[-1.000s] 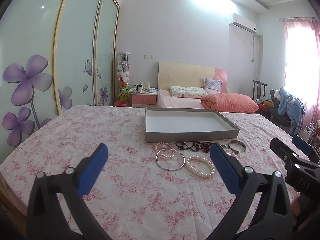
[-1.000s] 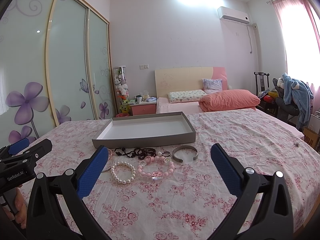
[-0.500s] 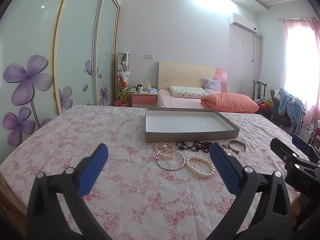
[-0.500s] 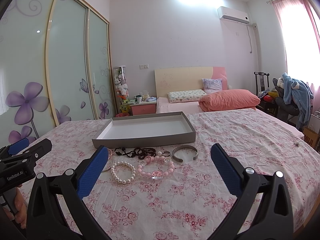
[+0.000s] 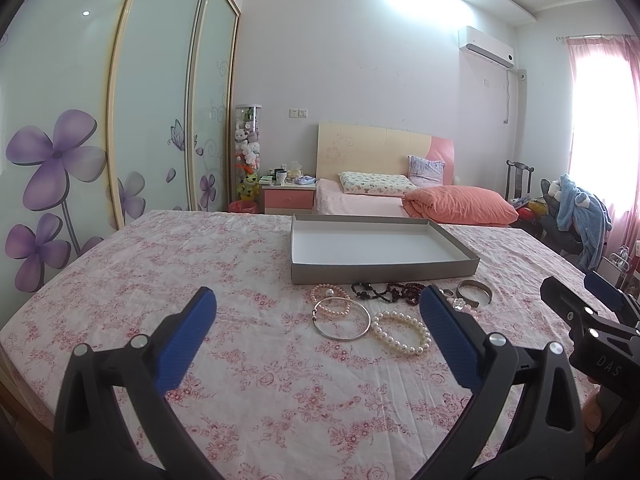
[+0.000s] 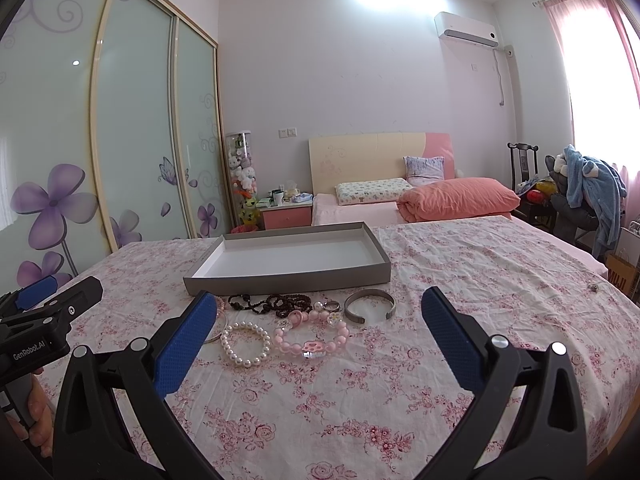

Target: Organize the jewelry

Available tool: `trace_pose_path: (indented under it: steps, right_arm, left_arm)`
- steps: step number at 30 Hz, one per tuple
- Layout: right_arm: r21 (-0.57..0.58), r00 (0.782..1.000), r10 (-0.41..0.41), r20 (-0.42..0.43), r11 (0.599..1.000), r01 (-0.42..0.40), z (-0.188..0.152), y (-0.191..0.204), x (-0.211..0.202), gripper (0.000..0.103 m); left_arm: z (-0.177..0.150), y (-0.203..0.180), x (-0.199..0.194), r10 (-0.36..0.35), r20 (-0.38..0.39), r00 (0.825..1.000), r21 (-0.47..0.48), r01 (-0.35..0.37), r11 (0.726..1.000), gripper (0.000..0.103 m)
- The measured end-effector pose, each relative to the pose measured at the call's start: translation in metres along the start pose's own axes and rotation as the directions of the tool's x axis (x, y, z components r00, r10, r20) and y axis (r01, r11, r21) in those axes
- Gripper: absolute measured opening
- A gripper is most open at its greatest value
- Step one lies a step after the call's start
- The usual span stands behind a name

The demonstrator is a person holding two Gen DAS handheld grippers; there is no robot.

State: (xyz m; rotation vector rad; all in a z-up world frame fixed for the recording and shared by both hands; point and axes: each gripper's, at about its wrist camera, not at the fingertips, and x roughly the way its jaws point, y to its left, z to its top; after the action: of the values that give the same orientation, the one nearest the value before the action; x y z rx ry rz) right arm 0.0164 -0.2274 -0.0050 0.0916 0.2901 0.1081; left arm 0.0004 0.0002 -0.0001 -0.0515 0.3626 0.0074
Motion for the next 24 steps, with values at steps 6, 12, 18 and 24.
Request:
trace_pose_path:
  steps: [6, 12, 18, 24]
  right_arm:
    - [-0.001, 1.0, 0.0, 0.0, 1.0, 0.0, 0.0, 0.001, 0.0, 0.101]
    - [-0.001, 1.0, 0.0, -0.005, 1.0, 0.0, 0.001, 0.001, 0.001, 0.101]
    - [0.002, 0.998, -0.006, -0.069, 1.0, 0.006, -0.002, -0.002, 0.014, 0.101]
    - [-0.032, 0.963, -0.033, -0.266, 0.999, 0.025, -0.008, -0.007, 0.055, 0.101]
  left_arm:
    - [0.0, 0.0, 0.0, 0.001, 0.0, 1.0, -0.001, -0.001, 1.0, 0.099]
    - [0.0, 0.0, 0.0, 0.001, -0.001, 1.0, 0.0, -0.001, 1.0, 0.099]
    - [0.002, -0.001, 0.006, -0.004, -0.03, 1.0, -0.001, 0.004, 1.0, 0.099]
    - [0.001, 0.006, 0.028, -0.019, -0.095, 0.995, -0.003, 0.018, 1.0, 0.099]
